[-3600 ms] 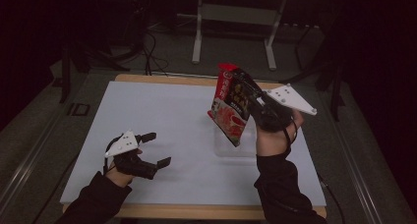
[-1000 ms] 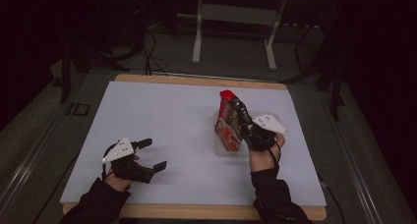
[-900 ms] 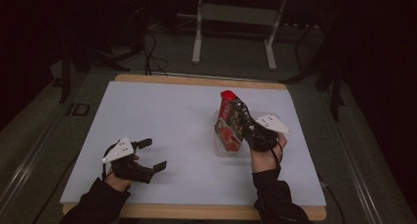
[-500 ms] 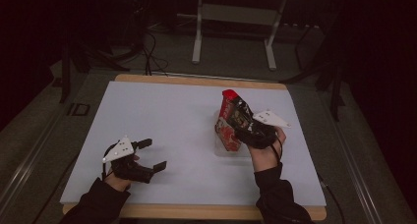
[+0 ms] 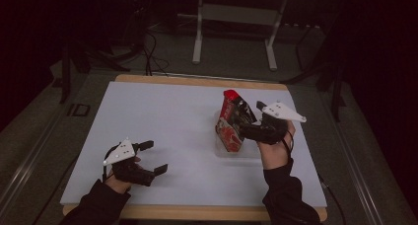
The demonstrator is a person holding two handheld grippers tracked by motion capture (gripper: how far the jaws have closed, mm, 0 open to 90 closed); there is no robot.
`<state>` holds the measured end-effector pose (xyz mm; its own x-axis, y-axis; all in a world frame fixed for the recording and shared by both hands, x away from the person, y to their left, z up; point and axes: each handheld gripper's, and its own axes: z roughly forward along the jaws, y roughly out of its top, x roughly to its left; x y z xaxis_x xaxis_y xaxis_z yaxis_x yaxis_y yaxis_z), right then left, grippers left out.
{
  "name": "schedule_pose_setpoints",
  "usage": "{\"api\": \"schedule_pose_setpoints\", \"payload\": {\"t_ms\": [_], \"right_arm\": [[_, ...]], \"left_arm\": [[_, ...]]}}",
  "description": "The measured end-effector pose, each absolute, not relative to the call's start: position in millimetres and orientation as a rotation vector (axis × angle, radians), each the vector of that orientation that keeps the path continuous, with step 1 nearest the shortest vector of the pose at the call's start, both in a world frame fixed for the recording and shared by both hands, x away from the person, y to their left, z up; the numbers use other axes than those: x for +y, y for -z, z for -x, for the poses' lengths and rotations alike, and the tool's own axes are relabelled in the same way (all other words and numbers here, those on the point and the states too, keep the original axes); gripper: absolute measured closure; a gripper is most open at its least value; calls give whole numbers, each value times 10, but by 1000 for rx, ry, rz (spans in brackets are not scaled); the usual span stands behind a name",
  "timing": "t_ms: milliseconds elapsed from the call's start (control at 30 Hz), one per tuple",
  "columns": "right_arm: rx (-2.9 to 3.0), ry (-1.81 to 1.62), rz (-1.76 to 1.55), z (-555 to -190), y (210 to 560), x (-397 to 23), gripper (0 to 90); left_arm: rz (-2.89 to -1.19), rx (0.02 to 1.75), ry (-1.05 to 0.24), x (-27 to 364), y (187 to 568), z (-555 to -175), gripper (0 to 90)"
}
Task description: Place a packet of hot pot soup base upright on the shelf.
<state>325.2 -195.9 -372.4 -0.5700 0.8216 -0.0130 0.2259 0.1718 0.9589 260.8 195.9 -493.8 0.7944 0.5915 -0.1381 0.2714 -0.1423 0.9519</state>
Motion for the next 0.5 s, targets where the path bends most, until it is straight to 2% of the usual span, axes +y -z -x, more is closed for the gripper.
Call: {"api": "schedule_pose_setpoints", "payload": {"t_ms": [500], "right_arm": [[1980,-1495,-810,-3020,3636,-1776,131]], "left_arm": [[-1732,670,-311,1964,4945,-2598,14]]}}
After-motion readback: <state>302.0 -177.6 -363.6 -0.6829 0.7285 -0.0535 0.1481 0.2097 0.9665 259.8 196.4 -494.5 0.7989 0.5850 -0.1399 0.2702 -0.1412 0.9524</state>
